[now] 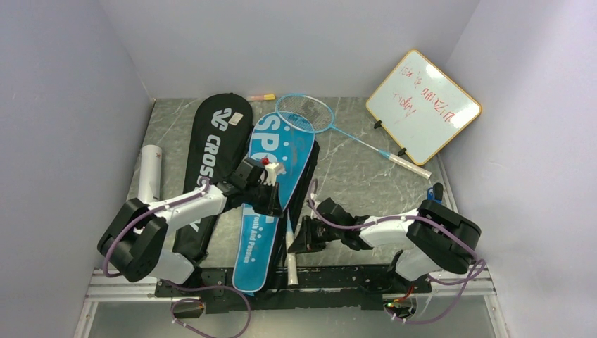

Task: Pack up the badminton gear
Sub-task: Place the racket in the racket bag.

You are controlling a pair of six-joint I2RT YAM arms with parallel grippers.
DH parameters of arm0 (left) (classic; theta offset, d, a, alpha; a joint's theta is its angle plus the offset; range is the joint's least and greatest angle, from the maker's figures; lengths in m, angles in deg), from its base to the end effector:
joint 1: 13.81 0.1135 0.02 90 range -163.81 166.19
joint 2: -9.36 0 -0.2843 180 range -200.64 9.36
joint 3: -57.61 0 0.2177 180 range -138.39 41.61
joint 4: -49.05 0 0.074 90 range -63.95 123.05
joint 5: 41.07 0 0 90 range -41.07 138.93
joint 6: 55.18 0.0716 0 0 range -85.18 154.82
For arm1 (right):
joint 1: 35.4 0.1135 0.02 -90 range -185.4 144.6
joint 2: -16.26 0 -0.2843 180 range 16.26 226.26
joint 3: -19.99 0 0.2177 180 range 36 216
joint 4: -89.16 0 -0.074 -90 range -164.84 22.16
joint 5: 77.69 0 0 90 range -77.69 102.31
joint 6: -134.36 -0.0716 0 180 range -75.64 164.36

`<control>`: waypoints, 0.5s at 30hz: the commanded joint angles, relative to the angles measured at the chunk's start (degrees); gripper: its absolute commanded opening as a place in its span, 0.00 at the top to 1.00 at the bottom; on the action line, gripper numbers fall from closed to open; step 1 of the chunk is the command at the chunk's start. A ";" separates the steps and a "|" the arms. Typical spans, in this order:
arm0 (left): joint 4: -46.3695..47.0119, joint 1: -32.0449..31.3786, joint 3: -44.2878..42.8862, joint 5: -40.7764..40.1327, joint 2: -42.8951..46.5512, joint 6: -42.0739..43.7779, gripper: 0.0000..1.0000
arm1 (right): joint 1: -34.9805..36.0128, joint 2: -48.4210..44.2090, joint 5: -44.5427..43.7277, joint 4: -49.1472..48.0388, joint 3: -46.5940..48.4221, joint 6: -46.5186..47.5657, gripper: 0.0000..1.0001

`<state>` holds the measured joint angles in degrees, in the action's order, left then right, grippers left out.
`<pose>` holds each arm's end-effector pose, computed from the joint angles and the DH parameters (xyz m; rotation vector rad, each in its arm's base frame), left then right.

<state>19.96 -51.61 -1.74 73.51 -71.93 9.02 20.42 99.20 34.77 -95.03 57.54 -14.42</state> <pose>0.1922 -0.1868 0.2050 0.4739 2.5800 -0.9719 0.1141 0.2167 0.1483 -0.1726 2.6936 1.3145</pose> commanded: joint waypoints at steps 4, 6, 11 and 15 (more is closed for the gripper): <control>5.44 -0.77 0.97 2.21 5.17 -3.49 0.95 | 0.26 -1.65 -2.67 -9.88 3.27 -4.45 0.92; 5.37 -1.08 0.78 2.33 5.27 -3.91 0.95 | 0.27 -1.82 -3.41 -11.76 3.83 -5.11 0.93; 7.49 -1.51 1.47 3.55 6.21 -5.84 0.95 | 0.26 -0.60 -5.14 -16.90 4.11 -5.98 0.96; 9.90 -1.90 2.39 5.32 5.97 -7.02 0.95 | 0.16 1.18 -5.17 -22.33 4.06 -6.37 0.96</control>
<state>26.04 -52.22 -0.17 73.66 -68.00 4.34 20.98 99.35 32.78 -103.66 58.98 -21.13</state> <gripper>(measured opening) 0.057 0.209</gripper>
